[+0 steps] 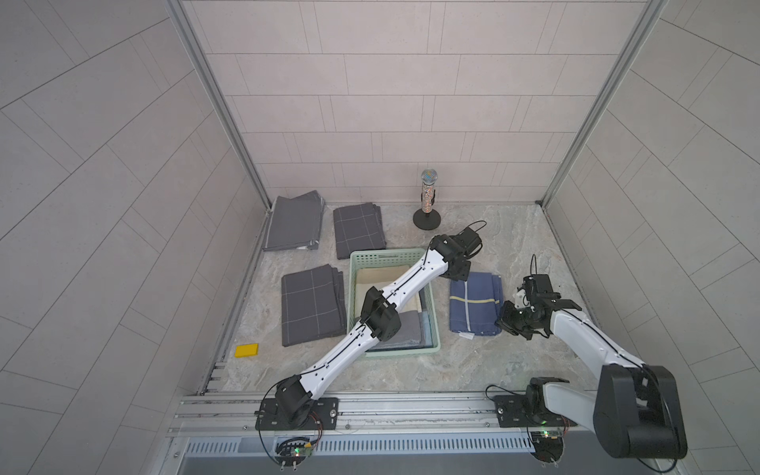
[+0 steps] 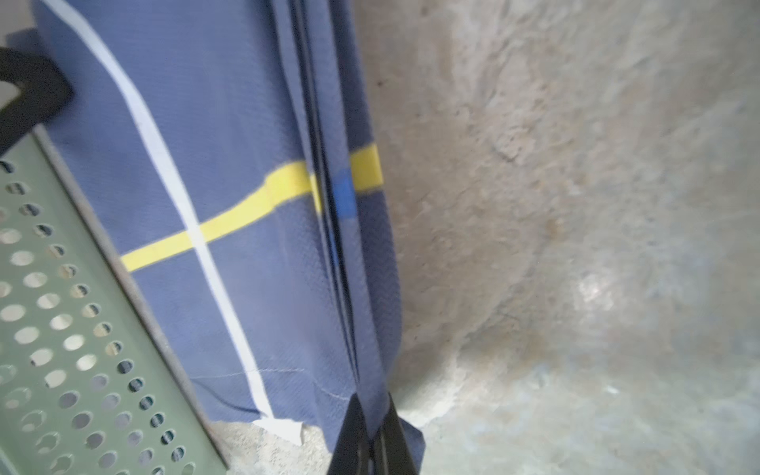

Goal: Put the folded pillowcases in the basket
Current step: Pick up the pillowcase at the center of the board, then place the pillowcase in the basket.

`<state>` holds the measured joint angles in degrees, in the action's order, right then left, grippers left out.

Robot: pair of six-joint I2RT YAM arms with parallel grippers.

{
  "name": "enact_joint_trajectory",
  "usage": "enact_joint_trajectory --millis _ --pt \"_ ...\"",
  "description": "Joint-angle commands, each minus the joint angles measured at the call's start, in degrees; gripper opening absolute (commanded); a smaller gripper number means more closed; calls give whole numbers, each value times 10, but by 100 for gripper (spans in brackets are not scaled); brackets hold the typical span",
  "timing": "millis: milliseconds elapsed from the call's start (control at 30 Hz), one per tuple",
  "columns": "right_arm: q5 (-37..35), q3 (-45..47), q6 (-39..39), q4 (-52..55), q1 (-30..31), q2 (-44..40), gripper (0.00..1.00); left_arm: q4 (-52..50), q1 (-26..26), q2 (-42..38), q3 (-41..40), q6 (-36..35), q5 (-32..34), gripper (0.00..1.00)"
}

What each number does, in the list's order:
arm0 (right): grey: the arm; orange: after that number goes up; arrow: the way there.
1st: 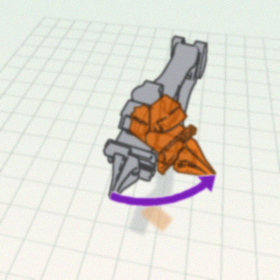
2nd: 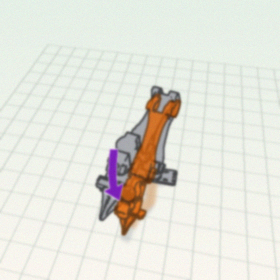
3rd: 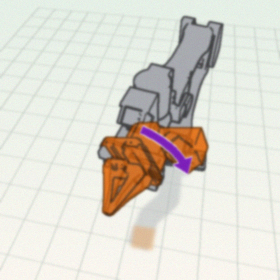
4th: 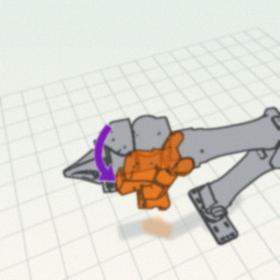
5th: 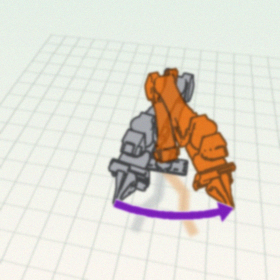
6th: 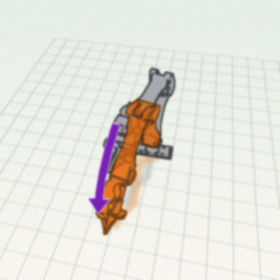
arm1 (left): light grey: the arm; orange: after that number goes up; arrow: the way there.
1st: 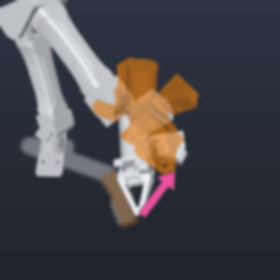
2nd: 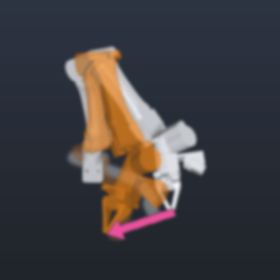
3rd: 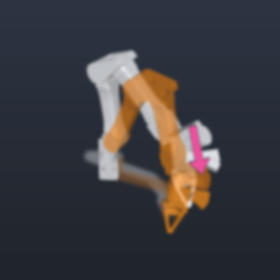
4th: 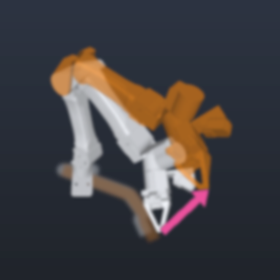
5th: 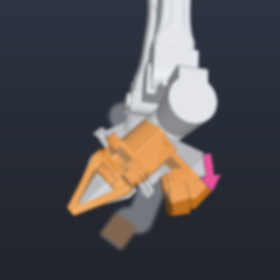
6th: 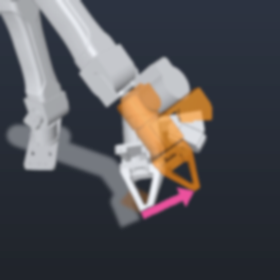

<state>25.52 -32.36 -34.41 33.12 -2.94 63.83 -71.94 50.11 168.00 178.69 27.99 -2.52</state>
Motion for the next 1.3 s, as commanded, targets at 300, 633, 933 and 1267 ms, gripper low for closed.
enact_joint_trajectory --millis 300,633,933,1267 --pt "-12 -122 -66 119 91 -156 0 -133 41 -182 27 -30 83 0" --pt "-82 -162 -157 83 280 -171 0 -227 34 -368 -139 -39 193 0" --pt "-136 -194 -193 -6 413 -87 0 41 -17 -716 -747 -17 168 0" --pt "-119 -227 -181 -117 454 79 0 259 -176 -803 -1021 -48 46 0"
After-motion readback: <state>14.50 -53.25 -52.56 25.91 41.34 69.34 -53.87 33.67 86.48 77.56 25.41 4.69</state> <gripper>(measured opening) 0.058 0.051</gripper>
